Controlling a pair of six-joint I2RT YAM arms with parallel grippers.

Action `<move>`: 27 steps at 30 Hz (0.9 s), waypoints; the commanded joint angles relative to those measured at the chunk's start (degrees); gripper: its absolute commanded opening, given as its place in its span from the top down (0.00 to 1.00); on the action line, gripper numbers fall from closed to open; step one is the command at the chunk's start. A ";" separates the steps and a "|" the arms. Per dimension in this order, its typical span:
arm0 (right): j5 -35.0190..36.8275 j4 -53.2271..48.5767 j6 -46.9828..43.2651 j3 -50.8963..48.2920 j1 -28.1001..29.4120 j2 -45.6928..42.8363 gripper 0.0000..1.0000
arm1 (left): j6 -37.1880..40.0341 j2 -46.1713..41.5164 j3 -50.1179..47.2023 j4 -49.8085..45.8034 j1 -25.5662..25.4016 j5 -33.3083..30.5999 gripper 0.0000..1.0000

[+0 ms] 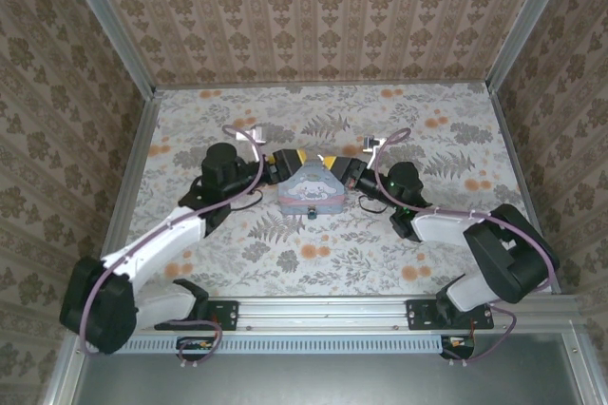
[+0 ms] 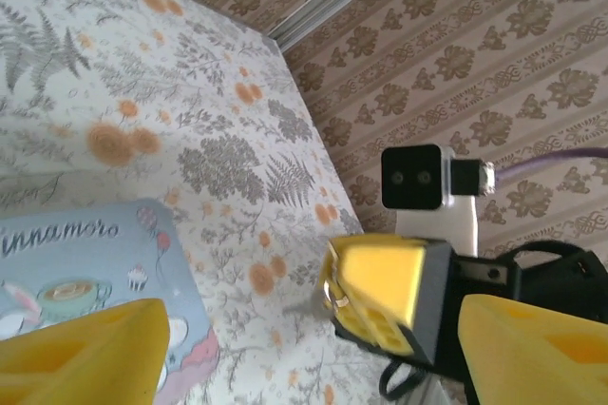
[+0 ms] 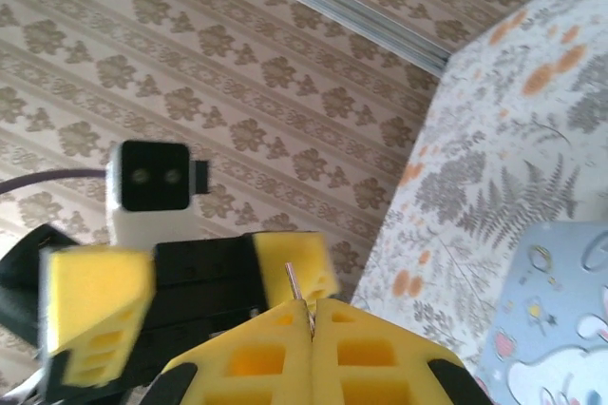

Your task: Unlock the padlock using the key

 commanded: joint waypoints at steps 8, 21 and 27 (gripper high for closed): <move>-0.38 -24.37 -6.57 8.67 -1.70 1.44 1.00 | 16.01 -4.18 -3.62 -23.89 -15.14 -15.57 0.13; -1.26 -19.06 -2.65 10.87 -1.09 10.13 1.00 | 18.84 13.45 -8.70 -7.49 -23.48 -25.50 0.24; -1.33 -18.85 -2.48 10.88 -0.73 11.63 1.00 | 21.41 16.80 -9.30 -2.22 -22.38 -27.15 0.26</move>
